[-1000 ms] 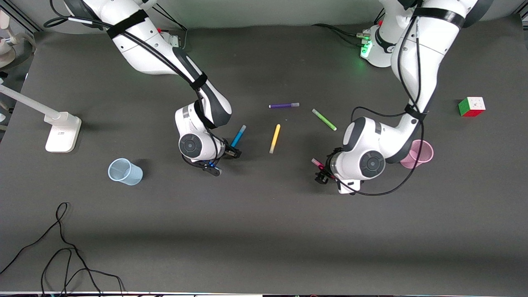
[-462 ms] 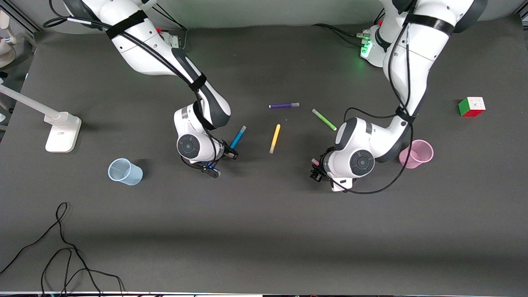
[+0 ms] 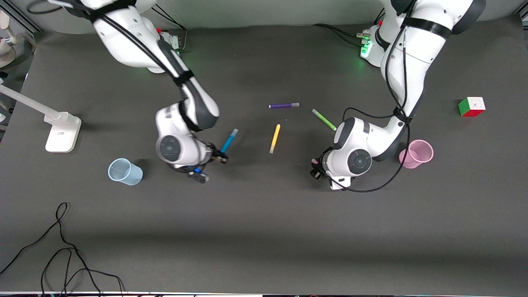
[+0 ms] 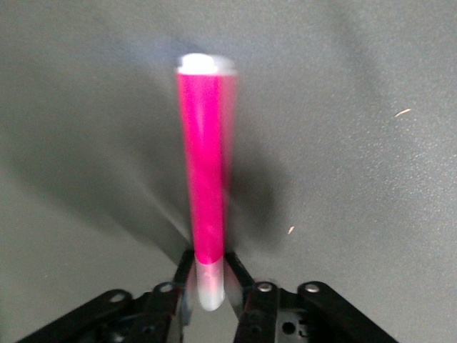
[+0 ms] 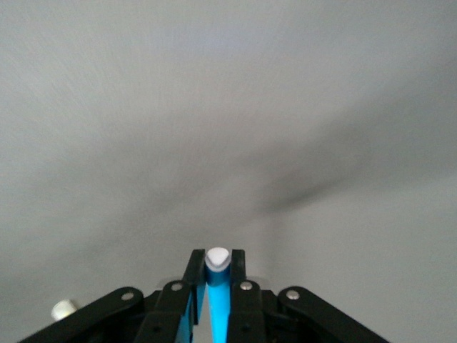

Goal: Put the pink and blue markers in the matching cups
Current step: 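Carry the blue marker to the blue cup while the left carries pink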

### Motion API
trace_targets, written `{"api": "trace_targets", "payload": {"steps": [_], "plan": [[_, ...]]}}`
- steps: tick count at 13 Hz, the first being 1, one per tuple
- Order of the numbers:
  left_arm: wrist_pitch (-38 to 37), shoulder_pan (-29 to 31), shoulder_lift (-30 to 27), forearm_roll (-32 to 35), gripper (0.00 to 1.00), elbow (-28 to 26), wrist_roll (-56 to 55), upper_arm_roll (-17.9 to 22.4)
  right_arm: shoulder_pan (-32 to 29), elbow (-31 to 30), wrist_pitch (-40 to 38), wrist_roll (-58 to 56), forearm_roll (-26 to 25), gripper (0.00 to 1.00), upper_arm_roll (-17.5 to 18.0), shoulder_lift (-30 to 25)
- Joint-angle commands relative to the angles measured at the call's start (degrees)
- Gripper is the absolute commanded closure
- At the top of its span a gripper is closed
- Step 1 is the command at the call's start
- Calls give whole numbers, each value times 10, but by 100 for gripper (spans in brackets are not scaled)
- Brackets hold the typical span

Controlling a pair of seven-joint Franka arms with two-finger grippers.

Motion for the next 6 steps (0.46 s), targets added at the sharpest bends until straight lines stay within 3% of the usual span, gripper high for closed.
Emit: {"api": "trace_targets", "payload": {"steps": [1,3,4,6], "plan": [[6,-7,-4,-1,100,-7,-9,5,-3,-16,-36,-61,-9,100,-50,-74],[-40,0,-30,0,100,2,-8,8,-3,-20,-51,-111,-54,100,-91,-114],[-101,8,-50,0,100,25,-5,10,-3,-20,-57,-140,-73,100,-110,-131],[-274,47,-64,18,100,129,3,14,-2,-23,-56,-191,-138,100,-140,-158]]}}
